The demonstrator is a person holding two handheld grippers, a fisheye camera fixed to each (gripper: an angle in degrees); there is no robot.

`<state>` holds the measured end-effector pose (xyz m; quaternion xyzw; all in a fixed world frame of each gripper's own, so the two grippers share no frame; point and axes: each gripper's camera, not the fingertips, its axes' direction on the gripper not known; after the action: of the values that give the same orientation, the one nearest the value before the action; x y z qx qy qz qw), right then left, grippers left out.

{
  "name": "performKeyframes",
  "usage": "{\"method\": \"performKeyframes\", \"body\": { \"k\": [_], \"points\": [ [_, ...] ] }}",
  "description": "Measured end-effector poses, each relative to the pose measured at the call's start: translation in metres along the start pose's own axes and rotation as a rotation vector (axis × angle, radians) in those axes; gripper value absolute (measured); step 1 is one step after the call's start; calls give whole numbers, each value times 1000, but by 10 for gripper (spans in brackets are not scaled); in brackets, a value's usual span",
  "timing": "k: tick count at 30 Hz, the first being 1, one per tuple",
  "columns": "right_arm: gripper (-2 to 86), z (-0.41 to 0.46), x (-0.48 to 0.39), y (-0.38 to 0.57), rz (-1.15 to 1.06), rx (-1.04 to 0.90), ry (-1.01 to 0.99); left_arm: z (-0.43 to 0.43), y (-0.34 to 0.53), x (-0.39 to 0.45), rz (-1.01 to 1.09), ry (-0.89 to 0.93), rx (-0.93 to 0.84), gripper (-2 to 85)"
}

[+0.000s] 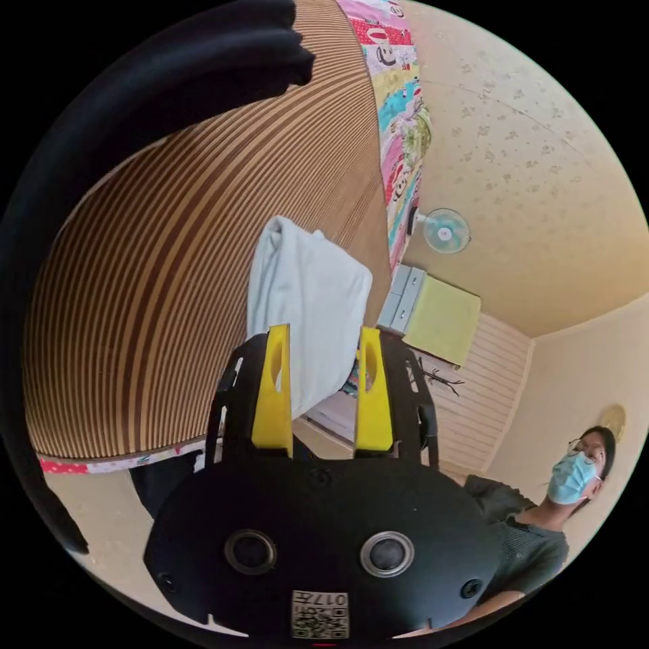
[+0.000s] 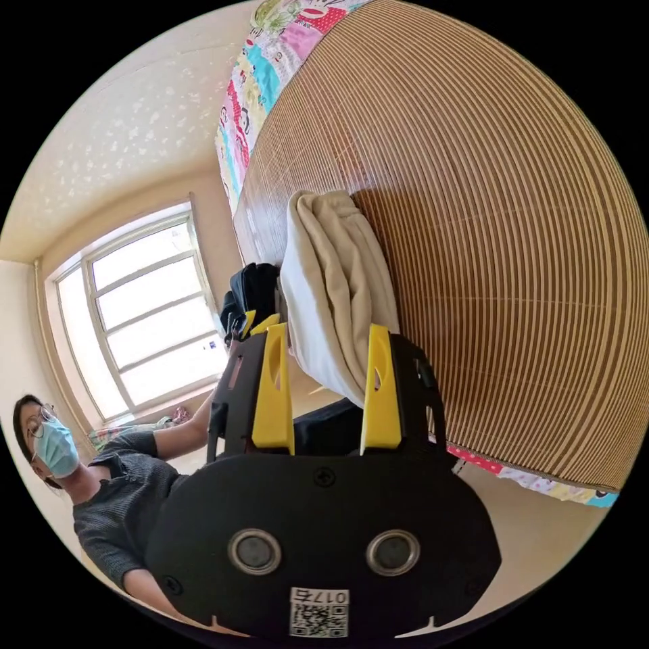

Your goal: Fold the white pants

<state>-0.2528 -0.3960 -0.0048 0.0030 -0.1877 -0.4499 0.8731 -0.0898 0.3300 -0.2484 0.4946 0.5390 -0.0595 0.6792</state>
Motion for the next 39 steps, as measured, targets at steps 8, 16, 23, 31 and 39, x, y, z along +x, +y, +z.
{"method": "performKeyframes", "body": {
  "k": [8, 16, 23, 31, 39],
  "points": [
    [117, 62, -2, -51, -54, -70, 86, 78, -13, -46, -71, 57, 17, 148],
    [76, 3, 29, 18, -51, 157, 161, 98, 28, 73, 361, -105, 53, 66],
    [165, -25, 92, 29, 63, 237, -26, 106, 20, -10, 204, -128, 51, 151],
    [291, 35, 131, -14, -14, -111, -293, 164, 36, -59, 252, -203, -218, 218],
    [162, 71, 123, -17, -36, -258, -233, 201, 60, -92, 207, -160, -289, 141]
  ]
}}
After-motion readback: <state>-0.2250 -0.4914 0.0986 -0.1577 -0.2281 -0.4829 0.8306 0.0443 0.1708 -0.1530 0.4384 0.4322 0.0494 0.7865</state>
